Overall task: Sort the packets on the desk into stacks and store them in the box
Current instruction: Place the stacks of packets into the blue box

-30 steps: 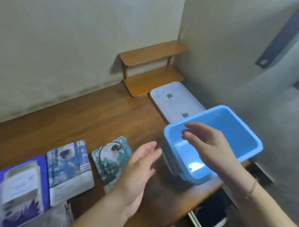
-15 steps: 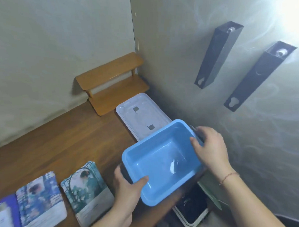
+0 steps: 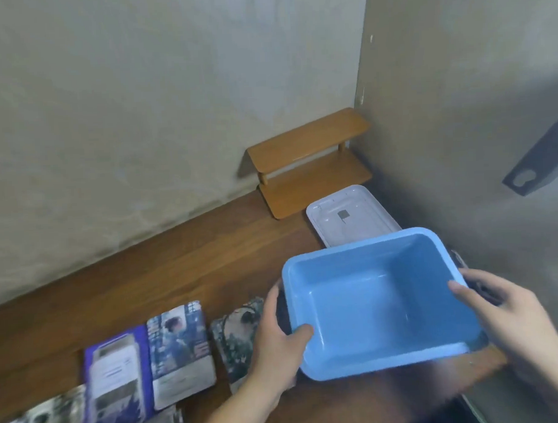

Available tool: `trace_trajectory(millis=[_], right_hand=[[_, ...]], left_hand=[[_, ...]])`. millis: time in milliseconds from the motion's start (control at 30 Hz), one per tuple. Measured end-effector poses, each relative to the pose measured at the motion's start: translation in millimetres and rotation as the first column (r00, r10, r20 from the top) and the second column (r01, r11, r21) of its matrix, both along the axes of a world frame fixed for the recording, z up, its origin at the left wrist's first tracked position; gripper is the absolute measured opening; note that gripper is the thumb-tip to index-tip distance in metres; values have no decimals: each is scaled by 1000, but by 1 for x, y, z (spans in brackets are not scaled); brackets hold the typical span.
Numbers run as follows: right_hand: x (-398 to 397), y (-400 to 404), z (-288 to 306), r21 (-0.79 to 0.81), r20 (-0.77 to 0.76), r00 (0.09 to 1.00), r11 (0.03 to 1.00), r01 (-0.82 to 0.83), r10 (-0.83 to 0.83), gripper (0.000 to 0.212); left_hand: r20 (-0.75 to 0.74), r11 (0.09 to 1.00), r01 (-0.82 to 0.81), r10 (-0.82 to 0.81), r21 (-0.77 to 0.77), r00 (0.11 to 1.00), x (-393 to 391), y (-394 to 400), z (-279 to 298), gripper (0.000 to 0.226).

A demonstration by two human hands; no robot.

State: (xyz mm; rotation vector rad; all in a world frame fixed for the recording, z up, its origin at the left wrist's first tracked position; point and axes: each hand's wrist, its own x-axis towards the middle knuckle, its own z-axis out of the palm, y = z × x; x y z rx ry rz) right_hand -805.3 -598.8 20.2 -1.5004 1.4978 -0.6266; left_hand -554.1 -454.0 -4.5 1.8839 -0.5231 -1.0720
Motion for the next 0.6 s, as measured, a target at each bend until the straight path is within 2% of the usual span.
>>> trace_trajectory(millis=[100, 267, 367, 433, 500, 600], right_hand=[[74, 1, 6, 17, 136, 986, 995, -103, 100, 18], [230, 10, -5, 26, 223, 933, 955, -295, 282, 21], [316, 24, -7, 47, 277, 885, 915, -401, 374, 19], [366, 35, -11, 64, 289, 860, 888, -455, 420, 19], [406, 46, -17, 134, 317, 847, 864, -486, 427, 19], [443, 63, -24, 220, 333, 834, 824, -522, 440, 19]], left_hand=[[67, 991, -109, 114, -80, 991, 69, 14, 21, 59], [127, 902, -403, 423, -157, 897, 191, 61, 25, 71], [69, 825, -545, 558, -151, 827, 260, 89, 17, 56], [18, 775, -614, 623, -147, 782, 296, 105, 13, 36], [-24, 719, -681, 685, -137, 728, 325, 117, 9, 24], [-33, 697, -712, 712, -88, 701, 355, 135, 1, 26]])
